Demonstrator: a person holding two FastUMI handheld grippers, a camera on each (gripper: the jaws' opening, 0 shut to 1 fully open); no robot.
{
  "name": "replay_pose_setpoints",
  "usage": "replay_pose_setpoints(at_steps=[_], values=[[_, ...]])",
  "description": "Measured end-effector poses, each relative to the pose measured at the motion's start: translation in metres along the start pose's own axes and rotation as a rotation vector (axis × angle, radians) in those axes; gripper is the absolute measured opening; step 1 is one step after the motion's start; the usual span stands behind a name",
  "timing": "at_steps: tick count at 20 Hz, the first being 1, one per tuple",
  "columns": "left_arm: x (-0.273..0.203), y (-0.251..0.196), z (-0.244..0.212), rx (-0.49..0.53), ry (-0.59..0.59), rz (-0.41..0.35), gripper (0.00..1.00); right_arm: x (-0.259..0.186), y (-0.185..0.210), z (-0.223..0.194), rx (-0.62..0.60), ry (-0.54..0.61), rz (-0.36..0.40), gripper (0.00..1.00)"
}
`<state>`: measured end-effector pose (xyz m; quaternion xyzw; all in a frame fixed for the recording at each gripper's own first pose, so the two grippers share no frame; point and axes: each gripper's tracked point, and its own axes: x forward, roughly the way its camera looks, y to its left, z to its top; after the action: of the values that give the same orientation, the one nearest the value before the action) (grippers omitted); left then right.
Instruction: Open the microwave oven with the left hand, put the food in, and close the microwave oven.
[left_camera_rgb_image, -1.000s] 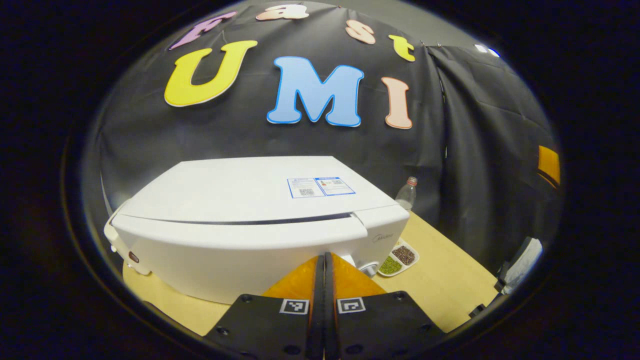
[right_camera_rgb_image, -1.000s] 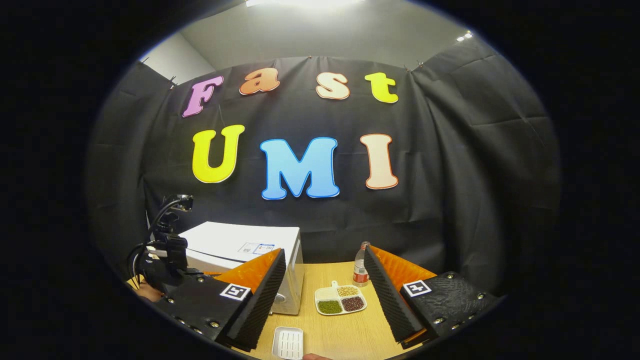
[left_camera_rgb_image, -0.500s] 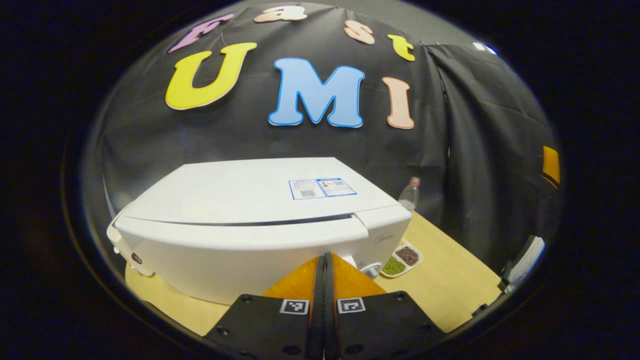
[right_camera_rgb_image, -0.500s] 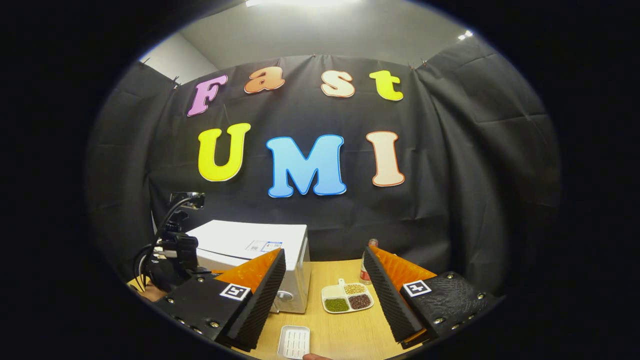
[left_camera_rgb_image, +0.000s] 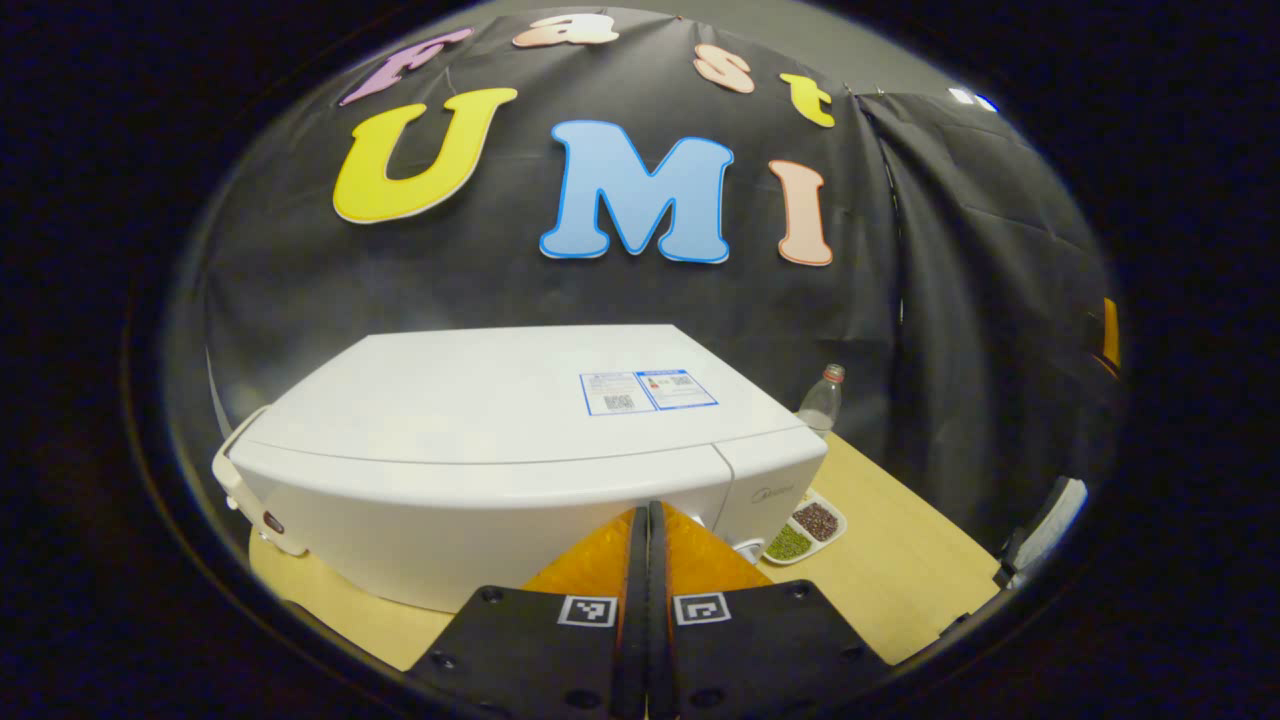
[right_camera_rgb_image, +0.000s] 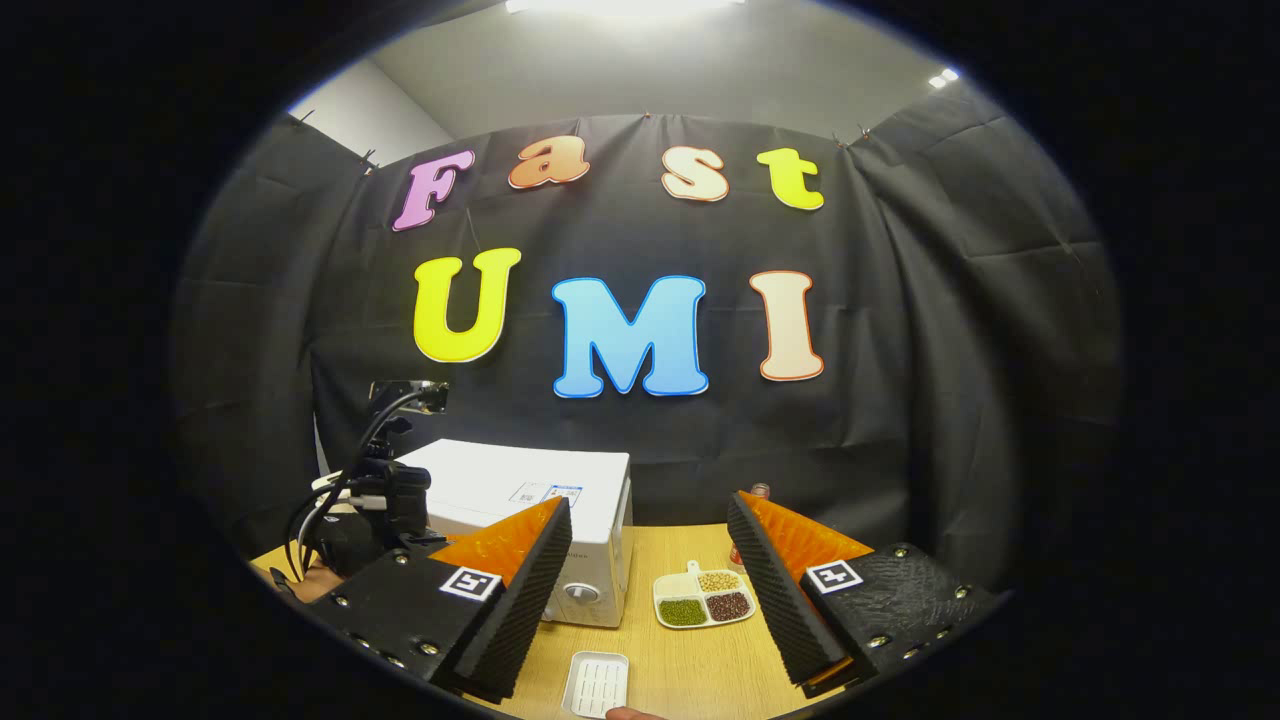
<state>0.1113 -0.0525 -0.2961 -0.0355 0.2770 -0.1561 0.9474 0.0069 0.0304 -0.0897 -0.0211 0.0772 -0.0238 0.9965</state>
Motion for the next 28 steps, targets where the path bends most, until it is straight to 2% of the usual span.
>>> replay_pose_setpoints(at_steps=[5, 6, 10, 11, 13, 18, 25, 28], values=[[-0.085, 0.024, 0.106, 0.039, -0.245, 0.081, 0.07, 0.004, 0.002, 0.034, 0.018, -0.048, 0.010, 0.95], [-0.109, 0.028, 0.129, 0.035, -0.302, 0.088, 0.14, 0.004, 0.002, 0.046, 0.021, -0.067, 0.012, 0.95], [-0.196, 0.055, 0.169, 0.039, -0.430, 0.182, 0.97, 0.002, 0.010, 0.086, 0.053, -0.136, 0.046, 0.95], [-0.209, 0.056, 0.175, 0.025, -0.449, 0.194, 0.92, -0.001, 0.012, 0.089, 0.055, -0.138, 0.054, 0.95], [-0.232, 0.060, 0.182, 0.011, -0.463, 0.202, 0.97, -0.006, 0.021, 0.094, 0.059, -0.134, 0.073, 0.95], [-0.268, 0.062, 0.199, 0.040, -0.510, 0.203, 0.97, -0.018, 0.033, 0.103, 0.047, -0.147, 0.077, 0.95], [-0.282, 0.062, 0.202, 0.080, -0.539, 0.178, 0.97, -0.021, 0.052, 0.099, 0.071, -0.115, 0.063, 0.95], [-0.289, 0.068, 0.202, 0.081, -0.545, 0.162, 0.98, -0.022, 0.054, 0.102, 0.069, -0.122, 0.035, 0.95]])
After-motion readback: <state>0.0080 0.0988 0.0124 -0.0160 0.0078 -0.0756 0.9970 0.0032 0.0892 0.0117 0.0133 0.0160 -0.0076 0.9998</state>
